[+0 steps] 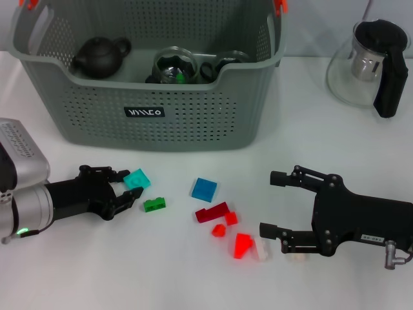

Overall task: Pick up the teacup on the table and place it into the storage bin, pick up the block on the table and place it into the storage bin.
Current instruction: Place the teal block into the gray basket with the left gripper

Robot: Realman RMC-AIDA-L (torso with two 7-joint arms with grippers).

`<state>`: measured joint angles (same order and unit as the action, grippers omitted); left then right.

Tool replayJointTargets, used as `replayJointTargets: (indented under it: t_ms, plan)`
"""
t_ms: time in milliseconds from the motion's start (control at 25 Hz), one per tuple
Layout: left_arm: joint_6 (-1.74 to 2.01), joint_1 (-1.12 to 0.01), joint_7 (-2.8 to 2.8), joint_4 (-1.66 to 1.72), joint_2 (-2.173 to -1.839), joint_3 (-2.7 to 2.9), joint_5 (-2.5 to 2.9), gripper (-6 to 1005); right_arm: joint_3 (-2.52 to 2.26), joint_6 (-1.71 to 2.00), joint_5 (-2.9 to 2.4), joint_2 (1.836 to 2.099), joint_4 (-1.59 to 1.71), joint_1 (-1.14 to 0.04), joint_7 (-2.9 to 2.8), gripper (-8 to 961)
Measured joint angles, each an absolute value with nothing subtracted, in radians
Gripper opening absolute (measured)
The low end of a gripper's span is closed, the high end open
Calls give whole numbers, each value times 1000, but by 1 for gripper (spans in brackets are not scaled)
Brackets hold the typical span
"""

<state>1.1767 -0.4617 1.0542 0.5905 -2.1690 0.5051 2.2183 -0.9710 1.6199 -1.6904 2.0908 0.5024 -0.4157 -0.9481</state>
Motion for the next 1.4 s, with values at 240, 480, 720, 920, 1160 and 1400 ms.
replayJointTargets:
  t_ms: [240,480,720,920,1160,1400]
  plan:
    - [1187,-462,1075,600,-2168,502,2212,407,-971,1620,-1690,2090,503,-417,-948,923]
    - [1323,-453,1134,675,-2163,499,2207,407,-971,1620,-1691,2089,504,-417,-950,923]
    - [1717,-465,1219,813,-2122,373,2204,407,-971,1629,-1690,2089,508,-420,-955,923]
    - [1985,-533,1297,822,-2069,227,2153,407,-971,1630,-1690,2091,510,-423,-955,923]
    - [1947,-630,1493,833,-2047,215,2002,407,-970,1636,-1690,2091,511,-427,-956,923]
    - [1642,-747,1704,849,-2006,407,2018,408,-959,1643,-1690,2091,506,-432,-956,923]
